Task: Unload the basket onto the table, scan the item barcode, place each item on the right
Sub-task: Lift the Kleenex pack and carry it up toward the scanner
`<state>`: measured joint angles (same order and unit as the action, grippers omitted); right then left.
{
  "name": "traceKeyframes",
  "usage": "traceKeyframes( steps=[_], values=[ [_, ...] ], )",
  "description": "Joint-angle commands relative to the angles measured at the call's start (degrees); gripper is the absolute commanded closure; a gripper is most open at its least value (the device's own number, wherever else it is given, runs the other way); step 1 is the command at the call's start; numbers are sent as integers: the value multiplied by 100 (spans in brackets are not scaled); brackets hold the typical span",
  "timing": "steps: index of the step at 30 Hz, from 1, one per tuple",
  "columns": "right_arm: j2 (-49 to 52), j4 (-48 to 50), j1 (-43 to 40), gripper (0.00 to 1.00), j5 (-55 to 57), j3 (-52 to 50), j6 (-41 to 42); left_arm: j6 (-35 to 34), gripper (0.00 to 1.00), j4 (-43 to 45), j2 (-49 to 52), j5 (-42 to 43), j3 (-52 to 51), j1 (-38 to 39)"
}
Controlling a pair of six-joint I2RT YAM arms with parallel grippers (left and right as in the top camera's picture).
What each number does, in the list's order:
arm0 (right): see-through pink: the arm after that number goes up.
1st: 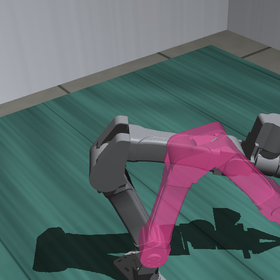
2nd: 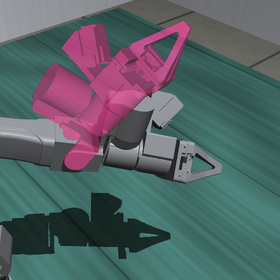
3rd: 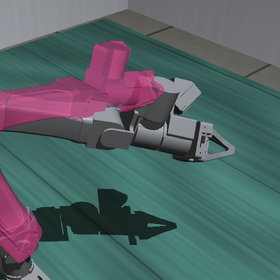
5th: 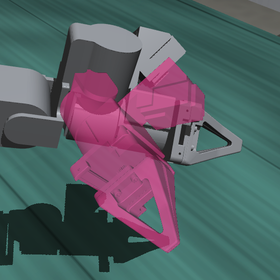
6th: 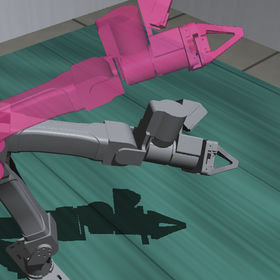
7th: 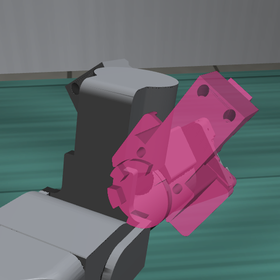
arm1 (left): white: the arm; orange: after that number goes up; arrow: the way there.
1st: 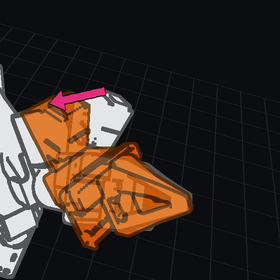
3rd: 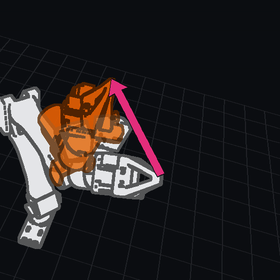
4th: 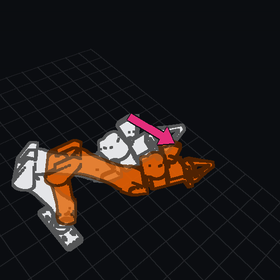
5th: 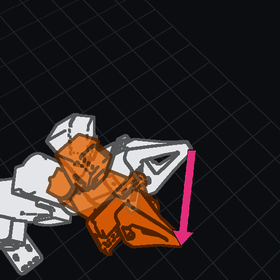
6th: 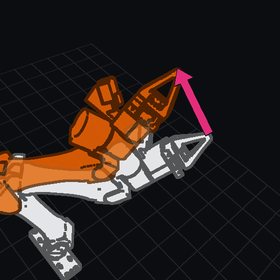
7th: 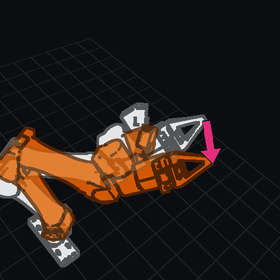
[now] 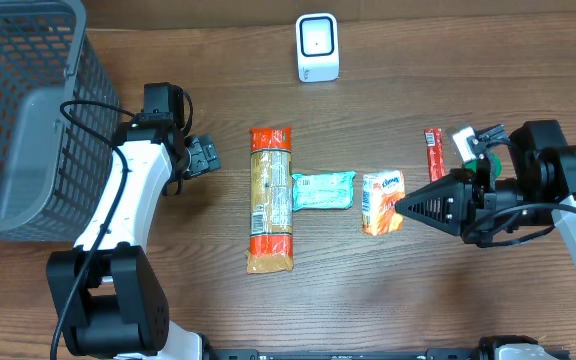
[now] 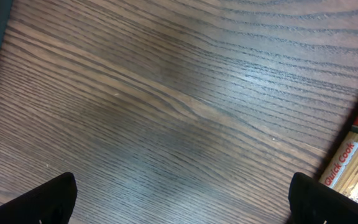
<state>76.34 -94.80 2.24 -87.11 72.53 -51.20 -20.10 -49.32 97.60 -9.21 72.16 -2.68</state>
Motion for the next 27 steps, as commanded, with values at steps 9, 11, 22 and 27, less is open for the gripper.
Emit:
traceKeyframes(
  steps=[9, 11, 22, 27],
  values=[
    [199, 1921, -11, 96, 520, 63, 723, 83, 0, 7, -114, 4, 63, 7],
    [348, 2420, -11, 96, 791, 63, 1305, 83, 0, 7, -114, 4, 63, 9],
    [855, 3888, 142, 96, 4406, 59, 4378, 83, 0, 7, -114, 4, 63, 7],
    [817, 4113, 188, 96, 4710, 295, 5136, 83, 0, 7, -114, 4, 63, 7]
  ],
)
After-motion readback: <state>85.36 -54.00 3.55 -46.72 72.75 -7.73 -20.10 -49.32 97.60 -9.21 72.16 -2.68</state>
